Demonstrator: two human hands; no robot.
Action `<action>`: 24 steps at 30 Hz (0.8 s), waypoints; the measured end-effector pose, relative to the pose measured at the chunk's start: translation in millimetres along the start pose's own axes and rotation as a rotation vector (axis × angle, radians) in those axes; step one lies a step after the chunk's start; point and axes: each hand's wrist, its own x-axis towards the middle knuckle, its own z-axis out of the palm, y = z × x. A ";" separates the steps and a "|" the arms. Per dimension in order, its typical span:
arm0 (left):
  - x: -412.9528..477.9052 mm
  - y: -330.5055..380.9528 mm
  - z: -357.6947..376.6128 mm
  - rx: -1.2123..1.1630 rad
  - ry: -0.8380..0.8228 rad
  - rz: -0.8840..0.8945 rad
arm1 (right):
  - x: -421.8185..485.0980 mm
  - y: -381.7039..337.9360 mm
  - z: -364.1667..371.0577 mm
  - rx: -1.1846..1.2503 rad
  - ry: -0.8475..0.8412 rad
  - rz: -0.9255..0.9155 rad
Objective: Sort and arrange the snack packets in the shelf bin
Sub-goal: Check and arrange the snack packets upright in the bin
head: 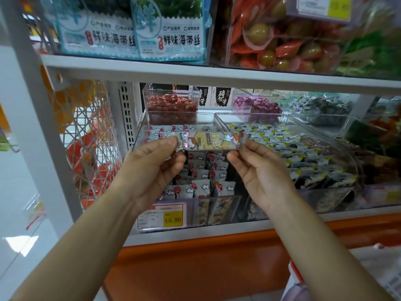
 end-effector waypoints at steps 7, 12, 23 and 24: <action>-2.1 -5.0 1.5 0.206 -0.070 0.126 | 1.6 -1.4 -3.2 -0.213 0.020 -0.115; -0.9 -0.9 0.3 0.150 -0.112 0.076 | 1.3 -1.0 -6.6 -0.369 -0.063 -0.182; -4.2 0.6 -1.3 0.490 -0.053 0.210 | 1.5 3.9 -7.9 -0.662 -0.134 -0.282; -5.3 1.7 -1.0 0.508 -0.059 0.216 | 1.5 3.6 -7.7 -0.651 -0.130 -0.282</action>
